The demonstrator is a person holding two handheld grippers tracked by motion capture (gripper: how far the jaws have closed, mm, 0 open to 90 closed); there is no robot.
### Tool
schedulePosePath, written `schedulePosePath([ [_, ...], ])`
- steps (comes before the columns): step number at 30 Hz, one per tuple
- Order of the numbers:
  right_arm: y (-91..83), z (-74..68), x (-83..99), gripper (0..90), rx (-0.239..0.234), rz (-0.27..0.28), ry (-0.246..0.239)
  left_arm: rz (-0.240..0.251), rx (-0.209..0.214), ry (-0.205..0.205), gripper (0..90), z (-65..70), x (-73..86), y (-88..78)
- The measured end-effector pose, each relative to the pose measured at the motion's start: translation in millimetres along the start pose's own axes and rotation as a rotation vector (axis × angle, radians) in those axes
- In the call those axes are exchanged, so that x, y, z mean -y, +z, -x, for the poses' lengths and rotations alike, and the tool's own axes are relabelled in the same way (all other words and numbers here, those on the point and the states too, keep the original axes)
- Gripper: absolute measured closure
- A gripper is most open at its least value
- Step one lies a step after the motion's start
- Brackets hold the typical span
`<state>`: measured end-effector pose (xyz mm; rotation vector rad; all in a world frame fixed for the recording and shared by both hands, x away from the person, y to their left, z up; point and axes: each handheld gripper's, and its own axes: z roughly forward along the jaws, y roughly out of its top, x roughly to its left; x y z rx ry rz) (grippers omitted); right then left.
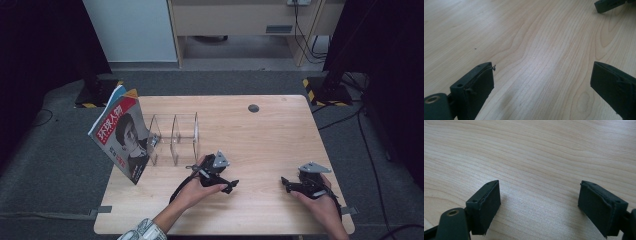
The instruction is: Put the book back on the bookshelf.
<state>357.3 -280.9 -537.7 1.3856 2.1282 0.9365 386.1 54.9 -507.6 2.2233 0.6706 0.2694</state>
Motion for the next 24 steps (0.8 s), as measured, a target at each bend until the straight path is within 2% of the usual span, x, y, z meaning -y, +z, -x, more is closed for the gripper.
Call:
schedulePosePath([
  [6,0.1,0.0,0.0,18.2,-0.001,0.0,-0.001,-0.004,-0.006,0.027,4.2,-0.5,-3.8,14.1],
  [12,0.1,0.0,0.0,18.0,-0.001,-0.001,-0.001,-0.021,-0.041,0.005,4.3,-8.4,-2.2,25.9],
  [13,0.1,0.0,0.0,18.0,-0.001,-0.001,-0.002,-0.038,-0.058,0.015,4.1,-12.2,-0.6,27.6],
  [14,0.1,0.0,0.0,18.0,-0.001,-0.001,-0.002,-0.038,-0.068,0.008,3.6,-13.6,0.4,28.6],
  [17,0.1,-0.1,0.0,18.0,-0.001,-0.001,-0.002,-0.063,-0.079,0.007,3.6,-16.7,3.7,31.0],
  [18,0.1,-0.1,0.0,18.0,-0.001,-0.001,-0.002,-0.067,-0.075,0.0,3.7,-18.1,6.6,32.8],
  [19,0.2,-0.2,0.1,17.8,0.0,0.001,-0.003,-0.053,-0.06,-0.032,2.2,-19.8,9.7,33.3],
  [24,0.1,-0.5,-0.3,16.9,-0.004,-0.005,0.0,-0.055,-0.067,-0.04,1.5,-18.8,9.9,33.2],
])
